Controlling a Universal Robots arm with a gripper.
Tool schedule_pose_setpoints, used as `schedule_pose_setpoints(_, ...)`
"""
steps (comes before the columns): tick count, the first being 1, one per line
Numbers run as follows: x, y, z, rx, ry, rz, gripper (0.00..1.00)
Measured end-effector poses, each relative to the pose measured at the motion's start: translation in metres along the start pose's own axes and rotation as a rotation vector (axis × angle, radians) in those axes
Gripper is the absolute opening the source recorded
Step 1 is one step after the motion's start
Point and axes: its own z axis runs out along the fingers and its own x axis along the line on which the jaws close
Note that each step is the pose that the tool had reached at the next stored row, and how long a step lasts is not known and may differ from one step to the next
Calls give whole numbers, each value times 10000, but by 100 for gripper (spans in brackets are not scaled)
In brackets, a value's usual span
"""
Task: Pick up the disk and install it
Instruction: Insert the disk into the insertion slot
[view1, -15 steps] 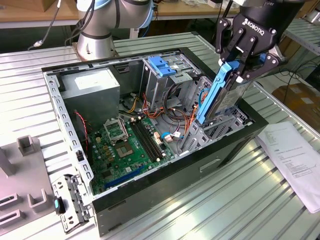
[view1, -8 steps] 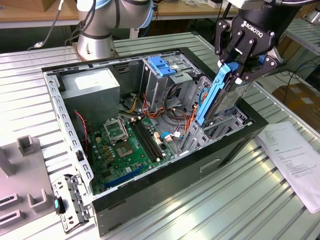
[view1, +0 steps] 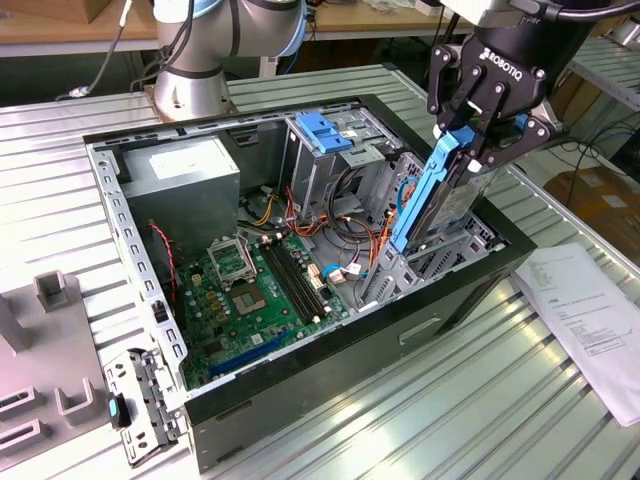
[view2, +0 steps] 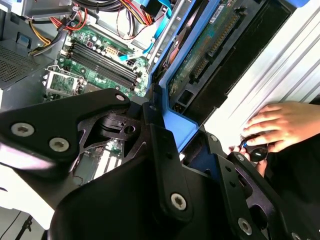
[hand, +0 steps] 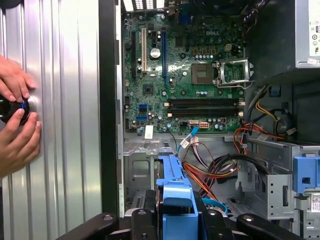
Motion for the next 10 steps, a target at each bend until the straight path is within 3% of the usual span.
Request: schedule_pose_setpoints(10,0,0,45,0,1,0,37)
